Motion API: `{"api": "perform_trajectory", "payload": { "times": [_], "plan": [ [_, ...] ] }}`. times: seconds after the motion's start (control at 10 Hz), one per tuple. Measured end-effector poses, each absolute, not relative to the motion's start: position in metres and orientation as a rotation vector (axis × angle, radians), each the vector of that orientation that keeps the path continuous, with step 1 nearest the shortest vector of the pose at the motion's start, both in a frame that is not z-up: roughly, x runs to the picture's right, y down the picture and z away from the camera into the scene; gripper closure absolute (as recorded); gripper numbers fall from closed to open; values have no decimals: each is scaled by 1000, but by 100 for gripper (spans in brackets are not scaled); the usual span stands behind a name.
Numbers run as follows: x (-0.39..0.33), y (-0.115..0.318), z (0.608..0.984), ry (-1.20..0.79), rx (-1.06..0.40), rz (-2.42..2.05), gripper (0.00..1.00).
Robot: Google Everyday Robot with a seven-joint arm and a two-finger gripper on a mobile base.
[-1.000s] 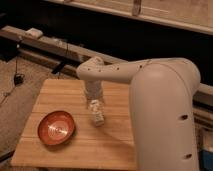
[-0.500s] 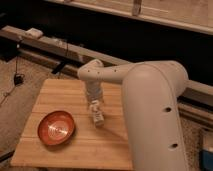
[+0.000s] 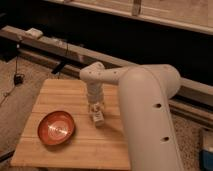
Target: Place the bottle in the ceramic bowl
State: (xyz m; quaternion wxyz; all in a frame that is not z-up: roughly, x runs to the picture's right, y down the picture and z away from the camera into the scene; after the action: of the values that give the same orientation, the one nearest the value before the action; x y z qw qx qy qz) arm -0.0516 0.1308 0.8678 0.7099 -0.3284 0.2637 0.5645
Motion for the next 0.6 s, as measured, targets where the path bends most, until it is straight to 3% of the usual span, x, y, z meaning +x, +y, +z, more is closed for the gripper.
{"api": "perform_trajectory", "payload": {
  "times": [0.4,0.6],
  "plan": [
    [-51,142,876,620,-766,1241,35],
    [-52,145,876,632,-780,1228,49]
  ]
}}
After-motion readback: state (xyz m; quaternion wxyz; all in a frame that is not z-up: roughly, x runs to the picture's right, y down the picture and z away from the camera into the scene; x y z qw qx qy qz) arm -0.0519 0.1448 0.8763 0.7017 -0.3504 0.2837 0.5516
